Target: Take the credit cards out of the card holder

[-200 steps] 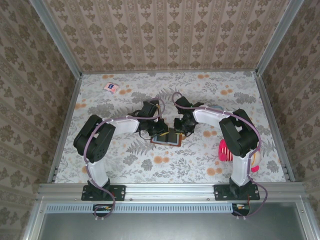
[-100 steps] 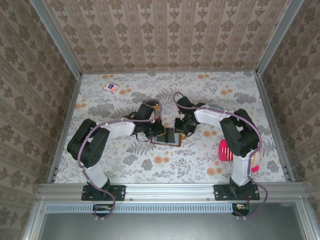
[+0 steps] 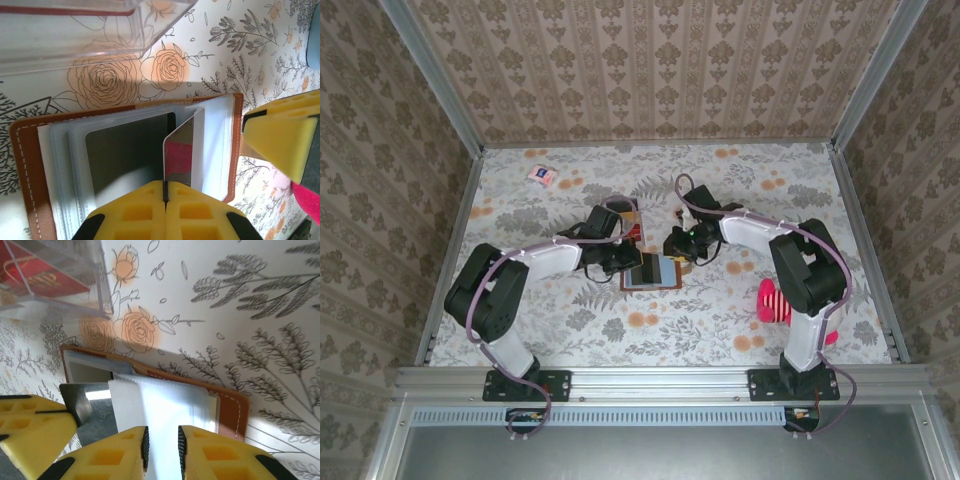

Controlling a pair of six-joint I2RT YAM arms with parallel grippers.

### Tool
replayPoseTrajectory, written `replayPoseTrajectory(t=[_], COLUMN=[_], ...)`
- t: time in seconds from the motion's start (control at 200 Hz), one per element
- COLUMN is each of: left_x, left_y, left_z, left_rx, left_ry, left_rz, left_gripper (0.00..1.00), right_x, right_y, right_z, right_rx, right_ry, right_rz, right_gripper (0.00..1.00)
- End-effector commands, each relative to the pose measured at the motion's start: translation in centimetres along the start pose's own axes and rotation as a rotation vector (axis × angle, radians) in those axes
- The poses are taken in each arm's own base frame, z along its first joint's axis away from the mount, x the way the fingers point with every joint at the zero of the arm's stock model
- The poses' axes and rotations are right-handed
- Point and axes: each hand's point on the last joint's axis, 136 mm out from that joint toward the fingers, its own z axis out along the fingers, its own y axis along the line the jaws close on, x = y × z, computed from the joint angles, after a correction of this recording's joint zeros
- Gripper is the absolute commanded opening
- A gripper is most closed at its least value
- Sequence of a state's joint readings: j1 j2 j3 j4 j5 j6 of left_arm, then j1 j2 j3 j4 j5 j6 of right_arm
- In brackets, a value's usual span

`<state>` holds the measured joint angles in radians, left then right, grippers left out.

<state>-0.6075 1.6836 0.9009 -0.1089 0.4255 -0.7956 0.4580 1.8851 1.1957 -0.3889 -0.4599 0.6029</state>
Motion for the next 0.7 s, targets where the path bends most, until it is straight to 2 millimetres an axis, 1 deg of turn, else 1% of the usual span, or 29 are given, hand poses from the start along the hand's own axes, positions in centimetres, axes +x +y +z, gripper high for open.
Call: replayPoseTrajectory(t=[0.0,0.17,0.21,0.305,0.44,0.525,0.585,0.695], left_x=[0.5,0.6,0.6,0.7,0.8,0.8,1.0,1.1], left_y=[0.8,1.3,1.4,1.4,0.8,-0.3,-0.6,-0.6], left_z=[-0.2,-0.1,-0.1,0.1,0.5,0.7,0.9,0.7], left_rx=[-0.023,-0.036,-0.033,-0.023,0.025,0.099,0.118,0.12], left_ry=[0.01,0.009,0.01,0.012,0.016,0.026,0.035,0.033], left_rz=[-0.004,-0.046,-0.055,-0.068,-0.071,-0.064,-0.059,-0.05], left_gripper=[0.0,0.0,0.03,0.06,0.13,0.19,0.2,0.21], right_x=[1.0,2.2,2.2,2.4,2.7,2.9,3.0,2.9], right_y=[1.2,1.6,1.8,1.4,0.8,1.0,1.2,1.3], right_z=[0.2,1.9,2.2,2.8,3.4,3.7,3.9,3.9], right_rx=[-0.01,-0.009,-0.011,0.001,0.023,0.006,-0.012,-0.019], right_ry=[0.02,0.066,0.072,0.087,0.102,0.113,0.121,0.118], right_rz=[-0.041,-0.041,-0.042,-0.035,-0.029,-0.025,-0.019,-0.014], right_gripper=[0.26,0.21,0.19,0.18,0.18,0.18,0.18,0.18])
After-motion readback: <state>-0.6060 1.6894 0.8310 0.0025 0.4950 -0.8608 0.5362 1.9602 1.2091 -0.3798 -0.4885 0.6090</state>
